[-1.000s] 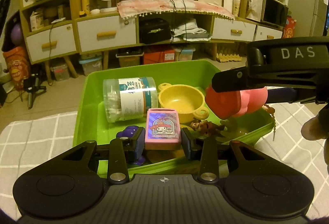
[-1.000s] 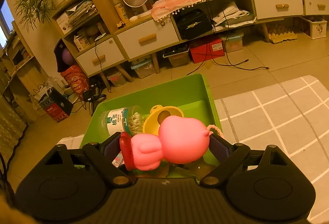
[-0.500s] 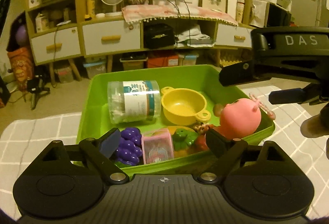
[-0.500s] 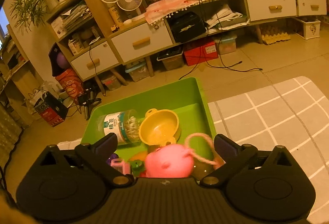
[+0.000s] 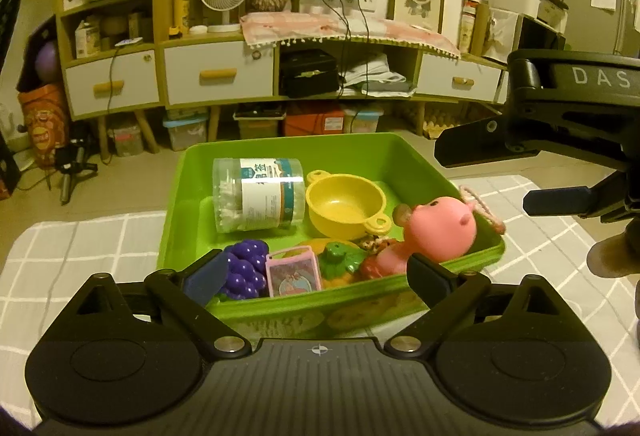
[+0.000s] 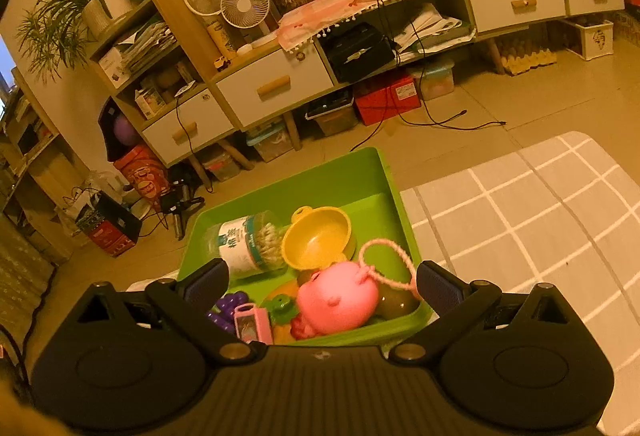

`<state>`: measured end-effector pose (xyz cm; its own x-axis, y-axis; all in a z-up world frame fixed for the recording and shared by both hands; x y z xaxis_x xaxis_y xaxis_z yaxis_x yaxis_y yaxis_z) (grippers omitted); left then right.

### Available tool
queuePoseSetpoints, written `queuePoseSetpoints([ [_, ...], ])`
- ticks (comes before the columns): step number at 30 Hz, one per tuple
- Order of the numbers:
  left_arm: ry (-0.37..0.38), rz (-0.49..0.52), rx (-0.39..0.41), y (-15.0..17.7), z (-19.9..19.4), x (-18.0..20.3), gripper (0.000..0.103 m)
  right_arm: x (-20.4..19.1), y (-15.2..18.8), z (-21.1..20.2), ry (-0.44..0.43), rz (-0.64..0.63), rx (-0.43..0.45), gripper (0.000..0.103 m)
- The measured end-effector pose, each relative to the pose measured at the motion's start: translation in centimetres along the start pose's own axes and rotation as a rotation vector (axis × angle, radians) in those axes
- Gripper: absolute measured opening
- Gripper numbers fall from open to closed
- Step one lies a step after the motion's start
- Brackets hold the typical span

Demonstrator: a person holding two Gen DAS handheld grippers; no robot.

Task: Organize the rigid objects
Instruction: 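Release the card box into the bin with the left gripper while the right gripper releases the pig, then move both grippers back from the bin toward the starfish and turtle toy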

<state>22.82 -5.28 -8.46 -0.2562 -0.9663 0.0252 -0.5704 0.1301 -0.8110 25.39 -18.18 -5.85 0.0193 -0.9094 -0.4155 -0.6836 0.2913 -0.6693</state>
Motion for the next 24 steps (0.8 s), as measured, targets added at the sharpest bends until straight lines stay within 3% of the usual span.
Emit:
queuePoseSetpoints([
  [24,-0.004,-0.052,-0.023,3.2,-6.9,-0.5,0.101,-2.0,3.8,-7.4,-0.025,-0.082,0.004,0.08],
])
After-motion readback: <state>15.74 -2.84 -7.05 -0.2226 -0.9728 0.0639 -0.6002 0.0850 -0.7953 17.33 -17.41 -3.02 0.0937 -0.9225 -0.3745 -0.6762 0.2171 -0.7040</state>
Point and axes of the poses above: each gripper's, at about its wrist camera, not at the fingertips, and z roughly the way its jaws point, x to its right, y to its underside, the point moved 10 cm from there along z, roughly the way its jaws point, and after that the axes turned 2 degrees about z, right-handed, at the moved point
